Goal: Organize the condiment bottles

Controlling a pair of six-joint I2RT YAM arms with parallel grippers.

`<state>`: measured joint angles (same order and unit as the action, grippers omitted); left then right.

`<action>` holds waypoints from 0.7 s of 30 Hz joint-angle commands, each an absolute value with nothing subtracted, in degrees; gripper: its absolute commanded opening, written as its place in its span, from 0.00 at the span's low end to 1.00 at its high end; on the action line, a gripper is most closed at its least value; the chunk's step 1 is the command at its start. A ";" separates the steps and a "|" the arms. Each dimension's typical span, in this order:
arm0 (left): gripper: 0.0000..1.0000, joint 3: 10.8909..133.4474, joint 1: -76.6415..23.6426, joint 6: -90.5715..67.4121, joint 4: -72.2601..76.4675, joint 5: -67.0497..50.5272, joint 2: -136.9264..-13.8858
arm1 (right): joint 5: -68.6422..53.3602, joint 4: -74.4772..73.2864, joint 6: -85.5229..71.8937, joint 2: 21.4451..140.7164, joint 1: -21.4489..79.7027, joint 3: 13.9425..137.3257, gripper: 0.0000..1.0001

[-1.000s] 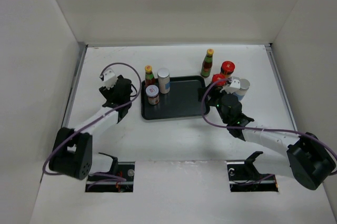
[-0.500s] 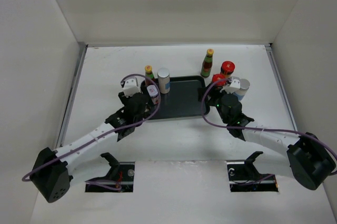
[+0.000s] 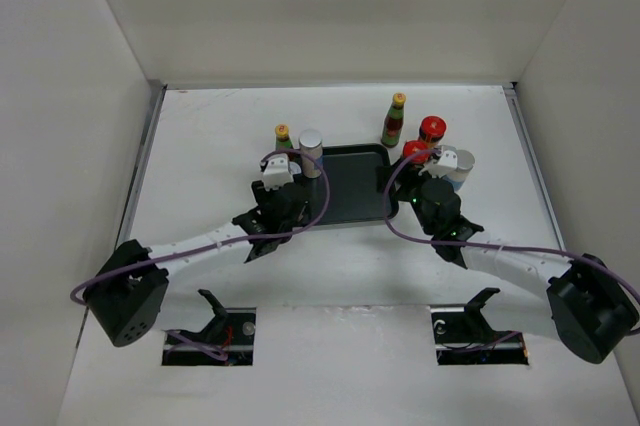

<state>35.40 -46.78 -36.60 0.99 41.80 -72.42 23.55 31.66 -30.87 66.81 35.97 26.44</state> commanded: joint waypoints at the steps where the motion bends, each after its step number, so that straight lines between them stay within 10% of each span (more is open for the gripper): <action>1: 0.36 37.09 -47.33 -36.83 10.98 44.29 -71.72 | 23.47 34.37 -30.67 66.18 36.25 28.30 0.94; 21: 0.79 34.19 -47.85 -33.58 12.65 44.30 -73.65 | 23.73 33.57 -29.62 66.36 36.43 28.83 1.00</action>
